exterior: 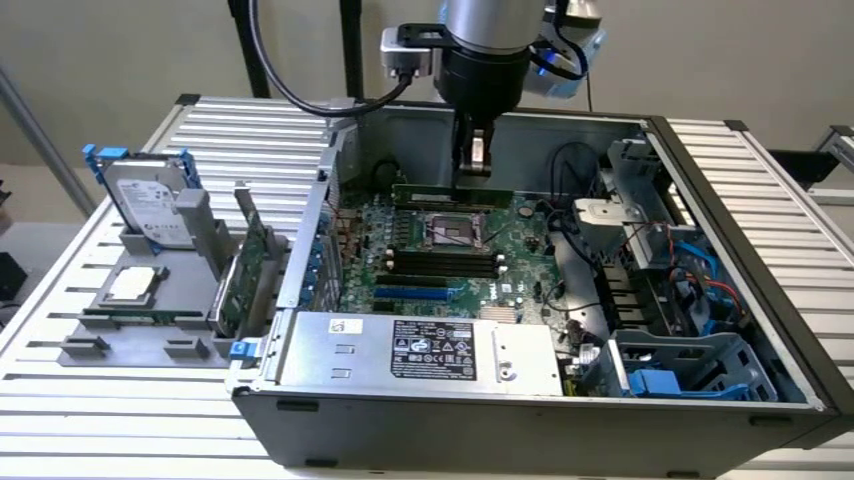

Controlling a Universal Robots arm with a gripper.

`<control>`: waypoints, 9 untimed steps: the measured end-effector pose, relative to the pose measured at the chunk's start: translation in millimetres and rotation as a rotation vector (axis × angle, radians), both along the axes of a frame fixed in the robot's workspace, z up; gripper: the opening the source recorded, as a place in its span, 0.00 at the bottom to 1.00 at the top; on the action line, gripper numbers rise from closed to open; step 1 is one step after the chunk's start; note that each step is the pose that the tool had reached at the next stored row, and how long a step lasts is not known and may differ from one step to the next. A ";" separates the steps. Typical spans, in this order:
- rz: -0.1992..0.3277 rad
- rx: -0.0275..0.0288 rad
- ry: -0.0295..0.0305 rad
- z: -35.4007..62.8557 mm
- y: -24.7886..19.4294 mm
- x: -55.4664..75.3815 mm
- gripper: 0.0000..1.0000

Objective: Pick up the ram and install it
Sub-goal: 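Insert the ram into the slot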

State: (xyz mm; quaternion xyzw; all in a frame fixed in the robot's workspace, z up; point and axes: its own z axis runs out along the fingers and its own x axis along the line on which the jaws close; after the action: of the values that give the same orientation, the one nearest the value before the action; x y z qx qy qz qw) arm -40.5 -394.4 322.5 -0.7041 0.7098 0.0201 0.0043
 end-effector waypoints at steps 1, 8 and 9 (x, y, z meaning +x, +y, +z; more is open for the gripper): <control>0.000 0.0000 0.0000 -1.8 0.0 0.0 0.00; 0.000 -0.0018 -0.0001 -14.6 0.0 -1.2 0.00; 0.000 -0.0024 -0.0002 -16.4 0.0 -1.8 0.00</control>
State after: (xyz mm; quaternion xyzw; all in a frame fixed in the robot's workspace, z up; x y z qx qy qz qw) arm -42.2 -394.4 306.1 -0.7041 0.7099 0.0192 0.0036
